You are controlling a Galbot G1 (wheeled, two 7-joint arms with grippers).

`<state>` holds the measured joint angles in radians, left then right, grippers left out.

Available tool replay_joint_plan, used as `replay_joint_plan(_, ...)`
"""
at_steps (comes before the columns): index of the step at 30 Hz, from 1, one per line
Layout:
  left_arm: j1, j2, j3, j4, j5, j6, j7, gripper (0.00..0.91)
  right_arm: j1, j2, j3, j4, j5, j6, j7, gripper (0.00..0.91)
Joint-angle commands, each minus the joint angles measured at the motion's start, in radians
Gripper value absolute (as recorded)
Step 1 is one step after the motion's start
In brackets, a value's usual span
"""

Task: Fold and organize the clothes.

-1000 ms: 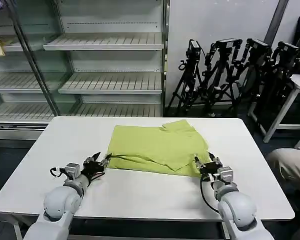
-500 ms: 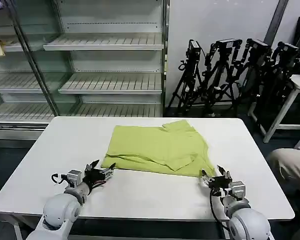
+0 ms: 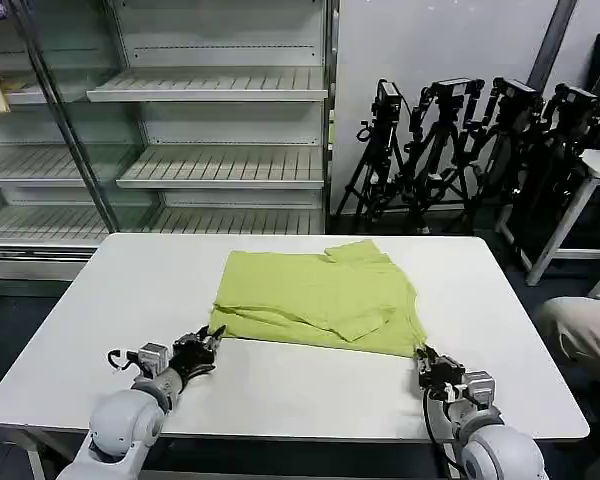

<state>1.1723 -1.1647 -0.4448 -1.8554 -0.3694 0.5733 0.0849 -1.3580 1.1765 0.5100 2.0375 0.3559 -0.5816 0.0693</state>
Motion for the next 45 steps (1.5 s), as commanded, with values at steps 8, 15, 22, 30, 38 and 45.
replay_joint_plan(8,0.258,0.011,-0.082,-0.207,0.021,0.002,0.004,0.02,-0.208,-0.035,0.068,0.175,-0.002,0.001,-0.02,0.0)
replay_joint_plan(15,0.44,0.006,-0.151,-0.33,0.033,-0.044,0.002,0.02,-0.337,-0.023,0.092,0.269,-0.054,0.004,-0.029,0.0)
replay_joint_plan(22,0.516,0.008,-0.174,-0.364,0.042,-0.055,-0.004,0.02,-0.471,0.006,0.101,0.346,-0.11,0.025,-0.006,0.0)
replay_joint_plan(30,0.563,0.035,-0.202,-0.4,0.047,-0.054,-0.045,0.907,-0.558,-0.002,0.117,0.433,-0.152,0.015,-0.006,0.907)
replay_joint_plan(38,0.405,0.071,-0.237,-0.449,-0.013,-0.024,-0.1,0.907,-0.311,-0.023,0.102,0.482,-0.125,0.0,0.013,0.907)
replay_joint_plan(45,0.097,0.111,-0.079,-0.225,-0.026,-0.025,-0.093,0.907,0.127,-0.026,-0.075,0.167,-0.072,-0.002,0.08,0.907)
